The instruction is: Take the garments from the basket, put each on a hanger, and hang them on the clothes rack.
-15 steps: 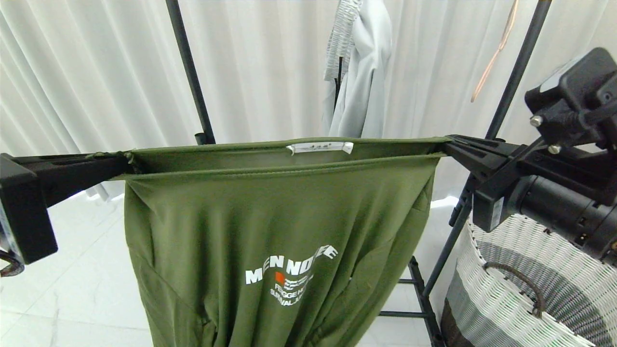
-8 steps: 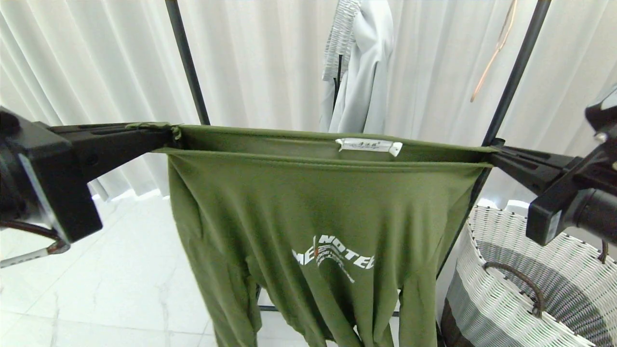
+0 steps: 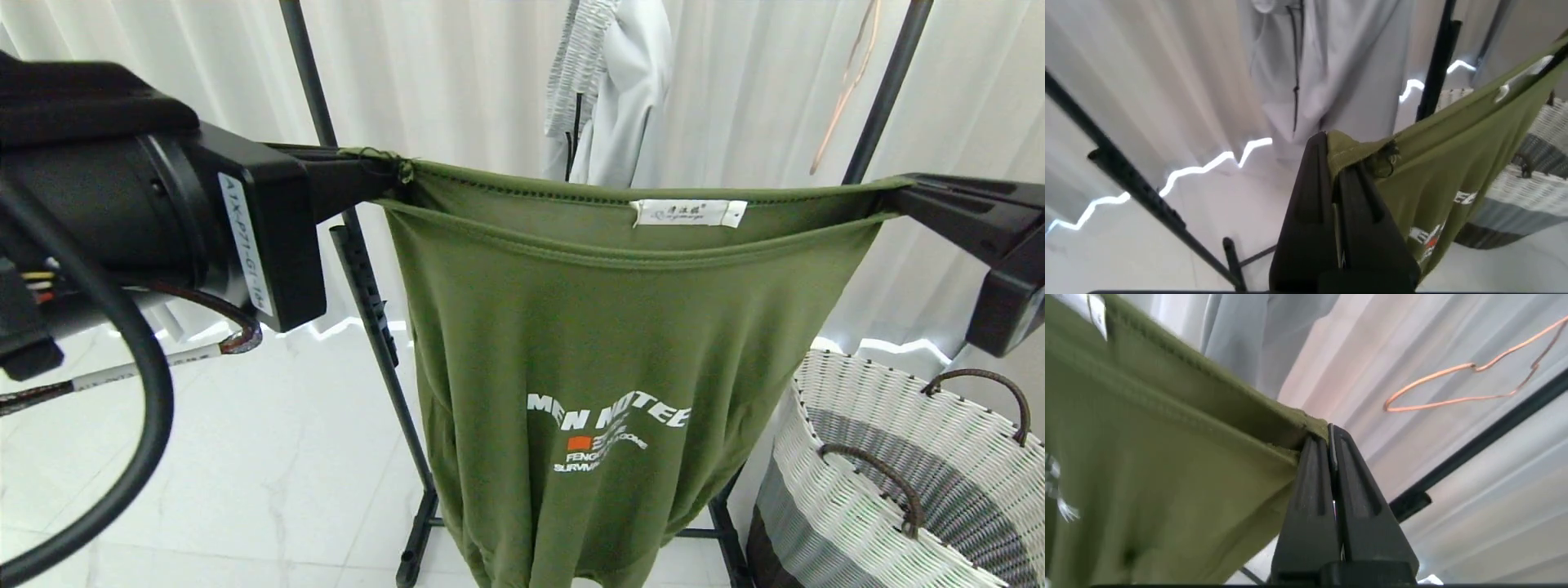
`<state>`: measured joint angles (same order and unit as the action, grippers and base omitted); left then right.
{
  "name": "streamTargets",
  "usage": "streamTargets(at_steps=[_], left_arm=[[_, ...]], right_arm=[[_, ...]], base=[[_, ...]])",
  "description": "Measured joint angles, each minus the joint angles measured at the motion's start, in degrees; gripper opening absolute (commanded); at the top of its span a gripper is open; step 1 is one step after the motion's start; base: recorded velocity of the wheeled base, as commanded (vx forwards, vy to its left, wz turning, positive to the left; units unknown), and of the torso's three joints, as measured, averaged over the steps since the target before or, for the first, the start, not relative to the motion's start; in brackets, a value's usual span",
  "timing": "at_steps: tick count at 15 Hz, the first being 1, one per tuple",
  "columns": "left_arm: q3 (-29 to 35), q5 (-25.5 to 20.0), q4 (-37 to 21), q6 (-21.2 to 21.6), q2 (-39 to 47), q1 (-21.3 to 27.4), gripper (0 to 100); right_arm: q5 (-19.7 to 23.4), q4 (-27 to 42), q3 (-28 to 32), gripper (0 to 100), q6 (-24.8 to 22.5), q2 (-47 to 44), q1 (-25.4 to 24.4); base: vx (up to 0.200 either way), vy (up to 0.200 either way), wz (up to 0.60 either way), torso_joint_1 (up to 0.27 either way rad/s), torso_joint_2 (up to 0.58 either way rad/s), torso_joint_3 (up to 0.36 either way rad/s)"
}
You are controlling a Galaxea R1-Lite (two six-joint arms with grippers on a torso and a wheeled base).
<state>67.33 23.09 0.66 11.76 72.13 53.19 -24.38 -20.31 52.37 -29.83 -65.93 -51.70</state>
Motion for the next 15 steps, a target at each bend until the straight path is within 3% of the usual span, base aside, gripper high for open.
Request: streamTargets(at_steps=[4,7,11,15], left_arm=[[3.2,0.6,0.1,1.9,1.0,1.0,0],[8.3,2.8,0.1,1.8,3.5,1.8,0],[13.3,3.4,4.9,2.0,9.4,2.0,0],[13.8,3.8,6.9,1.8,13.0,2.0,0]], right_arm=[[-0.2,2.9,3.4,0,0.0,0.9,1.1],[0.2,15.4,8.7,0,0.1,3.1,0.8],[0.5,37.4,13.1,0,0.4,9.5,-5.7],[0.5,42.1,13.8,0,0.4,12.9,-15.4]], base=[[0.000,0.000,0.00,0.000,0.00,0.000],[0.000,0.000,0.00,0.000,0.00,0.000],[0.000,0.000,0.00,0.000,0.00,0.000],[0.000,0.000,0.00,0.000,0.00,0.000]])
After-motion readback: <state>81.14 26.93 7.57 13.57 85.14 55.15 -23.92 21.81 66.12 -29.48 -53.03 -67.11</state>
